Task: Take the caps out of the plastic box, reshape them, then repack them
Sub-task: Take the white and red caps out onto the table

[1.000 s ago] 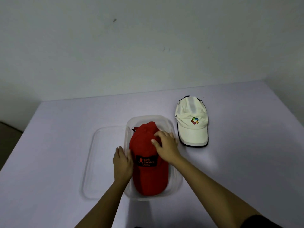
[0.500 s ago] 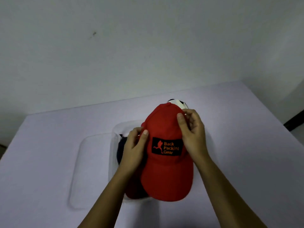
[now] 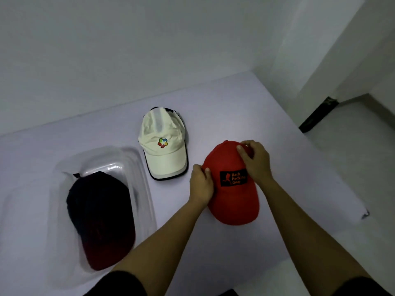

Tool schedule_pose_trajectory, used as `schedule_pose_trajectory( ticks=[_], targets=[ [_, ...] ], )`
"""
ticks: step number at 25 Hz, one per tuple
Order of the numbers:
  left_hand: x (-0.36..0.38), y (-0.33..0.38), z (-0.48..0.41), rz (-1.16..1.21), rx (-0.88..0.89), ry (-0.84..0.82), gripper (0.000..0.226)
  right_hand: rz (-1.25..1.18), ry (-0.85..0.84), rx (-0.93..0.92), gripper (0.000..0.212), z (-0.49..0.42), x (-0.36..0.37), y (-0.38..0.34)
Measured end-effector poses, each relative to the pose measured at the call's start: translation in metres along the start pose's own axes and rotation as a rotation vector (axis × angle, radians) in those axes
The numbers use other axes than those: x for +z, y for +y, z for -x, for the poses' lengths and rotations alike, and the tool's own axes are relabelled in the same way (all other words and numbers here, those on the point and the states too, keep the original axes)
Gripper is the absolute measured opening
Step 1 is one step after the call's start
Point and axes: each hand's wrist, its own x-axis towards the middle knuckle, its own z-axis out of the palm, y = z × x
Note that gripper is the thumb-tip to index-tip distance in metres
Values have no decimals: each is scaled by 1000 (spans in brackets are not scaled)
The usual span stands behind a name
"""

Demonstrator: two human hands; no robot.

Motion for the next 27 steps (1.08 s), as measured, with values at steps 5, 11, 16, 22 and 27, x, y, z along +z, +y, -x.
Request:
schedule_pose_trajectory(
  ticks=[5, 11, 16, 22, 27],
  targets=[
    [6, -1, -4, -50, 64, -32, 31, 115, 25, 29, 28, -24, 5, 9],
    [-104, -17, 46, 30, 247, 345, 35, -32, -49, -304, 26, 41, 80, -78],
    [-217, -97, 71, -39, -46, 648, 37, -72, -491, -372, 33, 124, 176, -144],
    [-242, -163, 53, 141, -273, 324, 44, 112, -835, 81, 72, 153, 252, -162],
    [-250, -169, 45, 342, -364, 291, 34, -29, -779, 106, 57, 147, 251, -170]
  ],
)
